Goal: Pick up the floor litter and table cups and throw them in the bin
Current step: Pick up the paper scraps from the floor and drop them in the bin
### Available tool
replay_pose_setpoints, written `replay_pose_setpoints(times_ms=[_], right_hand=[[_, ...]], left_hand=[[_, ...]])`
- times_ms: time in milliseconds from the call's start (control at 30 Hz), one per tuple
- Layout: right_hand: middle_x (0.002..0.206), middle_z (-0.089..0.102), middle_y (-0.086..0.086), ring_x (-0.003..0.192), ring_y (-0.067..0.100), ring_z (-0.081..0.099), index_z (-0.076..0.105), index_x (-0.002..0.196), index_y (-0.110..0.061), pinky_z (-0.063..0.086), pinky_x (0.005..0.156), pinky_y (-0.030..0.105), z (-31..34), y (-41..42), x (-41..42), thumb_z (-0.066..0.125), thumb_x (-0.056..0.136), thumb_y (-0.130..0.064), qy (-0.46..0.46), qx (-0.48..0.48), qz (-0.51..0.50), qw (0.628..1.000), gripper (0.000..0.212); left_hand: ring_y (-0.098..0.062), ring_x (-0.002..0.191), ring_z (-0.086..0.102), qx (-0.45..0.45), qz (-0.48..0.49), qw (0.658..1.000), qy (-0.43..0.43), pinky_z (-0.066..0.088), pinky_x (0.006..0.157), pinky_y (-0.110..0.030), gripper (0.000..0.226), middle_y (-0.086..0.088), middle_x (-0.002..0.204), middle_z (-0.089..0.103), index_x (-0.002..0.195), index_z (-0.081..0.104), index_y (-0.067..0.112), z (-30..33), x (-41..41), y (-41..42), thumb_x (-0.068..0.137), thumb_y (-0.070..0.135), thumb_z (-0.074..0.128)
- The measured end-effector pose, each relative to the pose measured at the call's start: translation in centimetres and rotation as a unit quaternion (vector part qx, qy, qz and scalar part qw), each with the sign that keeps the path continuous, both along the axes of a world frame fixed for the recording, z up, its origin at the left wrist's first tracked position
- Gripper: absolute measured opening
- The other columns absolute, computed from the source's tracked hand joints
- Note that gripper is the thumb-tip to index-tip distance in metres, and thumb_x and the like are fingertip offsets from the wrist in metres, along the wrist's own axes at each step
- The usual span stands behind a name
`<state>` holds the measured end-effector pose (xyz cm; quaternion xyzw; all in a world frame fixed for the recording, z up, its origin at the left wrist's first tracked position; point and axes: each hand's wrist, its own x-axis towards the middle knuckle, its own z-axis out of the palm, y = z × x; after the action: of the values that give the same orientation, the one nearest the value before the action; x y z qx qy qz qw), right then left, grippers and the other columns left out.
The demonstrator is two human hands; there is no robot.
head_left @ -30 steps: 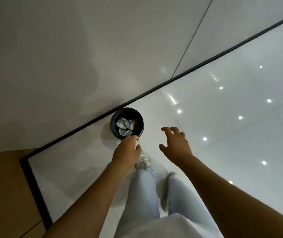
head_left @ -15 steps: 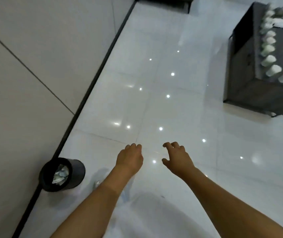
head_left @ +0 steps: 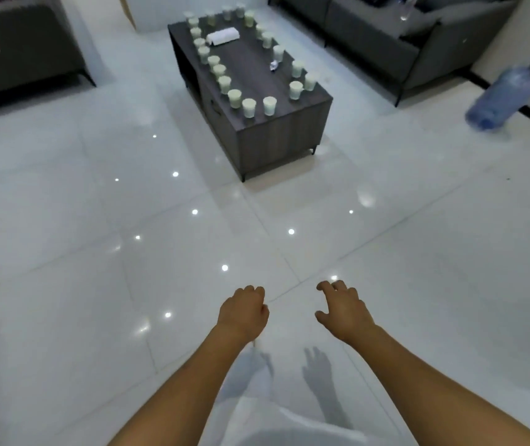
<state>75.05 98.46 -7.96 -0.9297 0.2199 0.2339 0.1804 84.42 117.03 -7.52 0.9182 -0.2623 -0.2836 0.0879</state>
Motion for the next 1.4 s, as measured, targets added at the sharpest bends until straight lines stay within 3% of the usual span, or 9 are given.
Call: replay_pose_setpoints(times_ms=[300,700,1067,1400], right_hand=[[0.138,0.039,0.006,0.116,0.027,0.045,0.033,0.141,-0.024,0.046,0.09,0.035,-0.2,-16.3,9.9,0.055,0.091,-0.034,-0.007,-0.001,-0.132,0.991,0.055],[0.136,0.04,0.007,0.118,0.028,0.045,0.035,0.141,-0.024,0.046,0.09,0.037,0.4,-39.8,23.2,0.058,0.09,-0.034,-0.03,0.017,-0.2,0.979,0.056],[0.137,0.039,0.008,0.118,0.027,0.044,0.032,0.143,-0.022,0.047,0.092,0.039,1.2,-70.2,35.6,0.058,0.091,-0.033,-0.021,0.003,-0.159,0.987,0.059],[0.137,0.038,0.009,0.12,0.029,0.042,0.033,0.143,-0.021,0.046,0.094,0.039,0.4,-85.7,54.3,0.058,0.091,-0.031,-0.031,0.039,-0.087,0.995,0.058]], left_hand=[[-0.021,0.109,0.053,0.01,-0.097,0.995,0.02,0.046,0.083,-0.032,0.033,-0.004,0.119,0.055,0.123,0.051,0.013,-1.1,13.7,-18.0,0.098,0.03,0.039],[-0.023,0.111,0.052,0.014,-0.154,0.988,-0.007,0.046,0.086,-0.033,0.035,-0.004,0.122,0.054,0.128,0.049,0.015,0.8,31.2,-43.4,0.098,0.03,0.04],[-0.022,0.108,0.054,-0.003,-0.077,0.997,0.019,0.046,0.084,-0.031,0.034,-0.003,0.119,0.055,0.126,0.051,0.016,0.2,41.8,-70.9,0.098,0.031,0.04],[-0.023,0.109,0.057,0.012,-0.004,0.999,0.042,0.047,0.088,-0.032,0.034,-0.006,0.123,0.057,0.125,0.053,0.015,-2.0,56.5,-85.4,0.097,0.03,0.044]])
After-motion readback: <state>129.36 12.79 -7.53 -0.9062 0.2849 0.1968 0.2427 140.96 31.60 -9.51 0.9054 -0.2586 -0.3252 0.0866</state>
